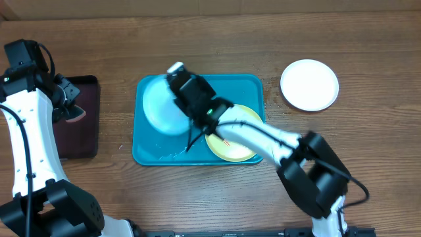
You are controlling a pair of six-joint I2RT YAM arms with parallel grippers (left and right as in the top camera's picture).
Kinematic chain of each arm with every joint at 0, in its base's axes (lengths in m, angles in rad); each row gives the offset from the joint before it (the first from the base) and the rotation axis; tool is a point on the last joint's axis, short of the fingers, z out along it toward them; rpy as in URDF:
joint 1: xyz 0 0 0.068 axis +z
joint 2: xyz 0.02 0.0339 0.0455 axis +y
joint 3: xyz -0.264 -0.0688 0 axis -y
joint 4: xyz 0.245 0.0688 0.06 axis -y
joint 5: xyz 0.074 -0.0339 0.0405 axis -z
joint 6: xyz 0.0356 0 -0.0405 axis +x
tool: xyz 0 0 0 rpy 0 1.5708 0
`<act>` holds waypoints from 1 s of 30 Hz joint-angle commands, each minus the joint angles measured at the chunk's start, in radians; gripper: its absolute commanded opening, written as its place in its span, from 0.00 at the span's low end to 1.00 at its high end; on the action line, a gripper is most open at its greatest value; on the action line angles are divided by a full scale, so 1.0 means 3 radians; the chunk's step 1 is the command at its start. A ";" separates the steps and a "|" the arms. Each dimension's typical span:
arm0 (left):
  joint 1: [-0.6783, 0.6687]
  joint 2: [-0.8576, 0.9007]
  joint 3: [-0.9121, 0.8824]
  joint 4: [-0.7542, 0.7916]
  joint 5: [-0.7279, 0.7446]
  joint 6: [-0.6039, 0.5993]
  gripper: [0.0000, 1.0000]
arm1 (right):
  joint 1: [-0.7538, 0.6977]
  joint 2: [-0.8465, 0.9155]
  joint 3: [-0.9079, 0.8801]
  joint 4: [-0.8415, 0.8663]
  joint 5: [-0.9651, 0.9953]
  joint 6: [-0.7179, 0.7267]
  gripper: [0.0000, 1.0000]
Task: Clean dirty plates on tray and stack at the side
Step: 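Lift the light-blue plate with the right gripper and carry it right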
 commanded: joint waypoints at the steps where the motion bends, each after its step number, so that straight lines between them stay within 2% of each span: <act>1: 0.0018 0.0025 0.0005 0.0011 -0.0092 -0.0084 0.04 | 0.0223 -0.0209 0.0072 0.0294 0.1474 -0.1033 0.04; 4: 0.0019 0.0025 0.0005 0.0013 -0.0090 -0.0084 0.04 | 0.0370 -0.0211 0.0072 0.0674 0.1980 -0.1625 0.04; 7: 0.0017 0.0025 0.0005 0.0008 -0.0086 -0.0085 0.04 | 0.0469 -0.0211 0.0071 0.0964 0.2213 -0.2116 0.04; 12: 0.0018 0.0025 0.0005 0.0004 -0.0025 -0.0084 0.04 | 0.0534 -0.0211 0.0071 0.1134 0.2247 -0.2373 0.04; 14: 0.0018 0.0025 0.0005 0.0003 -0.0025 -0.0083 0.04 | 0.0534 -0.0210 0.0067 0.1130 0.2263 -0.2195 0.04; 15: 0.0018 0.0025 0.0005 0.0003 -0.0024 -0.0083 0.04 | 0.0533 -0.0210 0.0065 0.1114 0.2246 -0.1961 0.04; 17: 0.0018 0.0025 0.0005 0.0004 -0.0025 -0.0083 0.04 | 0.0500 -0.0210 0.0065 0.0839 0.2046 -0.1148 0.04; 18: 0.0018 0.0025 0.0005 0.0003 -0.0025 -0.0083 0.04 | 0.0462 -0.0210 0.0065 0.0539 0.1729 -0.0759 0.04; 19: 0.0018 0.0025 0.0005 0.0001 -0.0024 -0.0083 0.04 | 0.0430 -0.0209 0.0065 0.0333 0.1442 -0.0615 0.04; 21: 0.0018 0.0025 0.0005 -0.0001 -0.0010 -0.0083 0.04 | 0.0313 -0.0186 0.0065 -0.0103 0.0707 -0.0642 0.04; 23: 0.0018 0.0025 0.0005 0.0001 0.0031 -0.0083 0.04 | 0.0249 -0.0184 0.0065 -0.0229 0.0851 -0.0594 0.04; 26: 0.0015 0.0025 0.0004 0.0004 0.0064 -0.0083 0.04 | 0.0186 -0.0256 0.0066 -0.0099 0.1558 -0.0245 0.04; 30: 0.0015 0.0025 0.0004 0.0003 0.0062 -0.0081 0.04 | -0.0017 -0.0459 0.0066 -0.0075 0.1376 0.0067 0.04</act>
